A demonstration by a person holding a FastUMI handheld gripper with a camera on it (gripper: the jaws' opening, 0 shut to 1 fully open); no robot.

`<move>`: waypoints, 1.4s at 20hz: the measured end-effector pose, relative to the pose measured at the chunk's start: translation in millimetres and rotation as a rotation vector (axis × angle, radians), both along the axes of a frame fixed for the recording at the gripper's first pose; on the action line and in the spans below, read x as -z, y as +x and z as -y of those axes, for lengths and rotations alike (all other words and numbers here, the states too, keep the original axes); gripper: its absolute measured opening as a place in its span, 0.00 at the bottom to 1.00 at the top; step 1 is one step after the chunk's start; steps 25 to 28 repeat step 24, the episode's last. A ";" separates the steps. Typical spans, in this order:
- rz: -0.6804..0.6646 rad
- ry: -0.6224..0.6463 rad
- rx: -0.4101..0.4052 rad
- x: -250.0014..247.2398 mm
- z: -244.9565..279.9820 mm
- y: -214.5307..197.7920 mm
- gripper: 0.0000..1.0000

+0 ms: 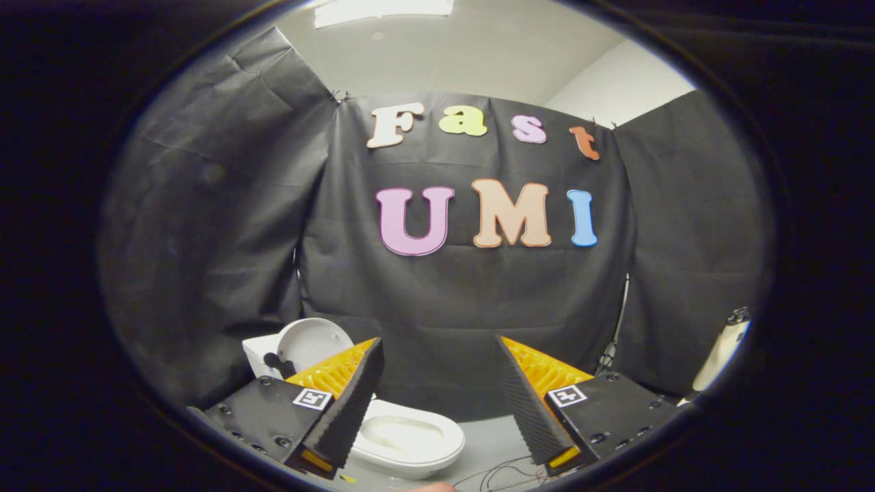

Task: Open the toilet lid.

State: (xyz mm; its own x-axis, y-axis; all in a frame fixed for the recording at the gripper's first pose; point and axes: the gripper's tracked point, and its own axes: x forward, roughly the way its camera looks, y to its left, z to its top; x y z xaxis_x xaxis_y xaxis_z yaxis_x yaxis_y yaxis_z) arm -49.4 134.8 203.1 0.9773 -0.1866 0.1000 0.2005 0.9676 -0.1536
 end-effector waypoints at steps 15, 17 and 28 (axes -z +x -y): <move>-0.030 0.030 0.004 60.0 0.5 34.8 0.98; -0.051 0.016 -0.004 68.6 1.7 37.5 0.99; -0.071 0.037 0.007 86.1 14.0 34.5 0.99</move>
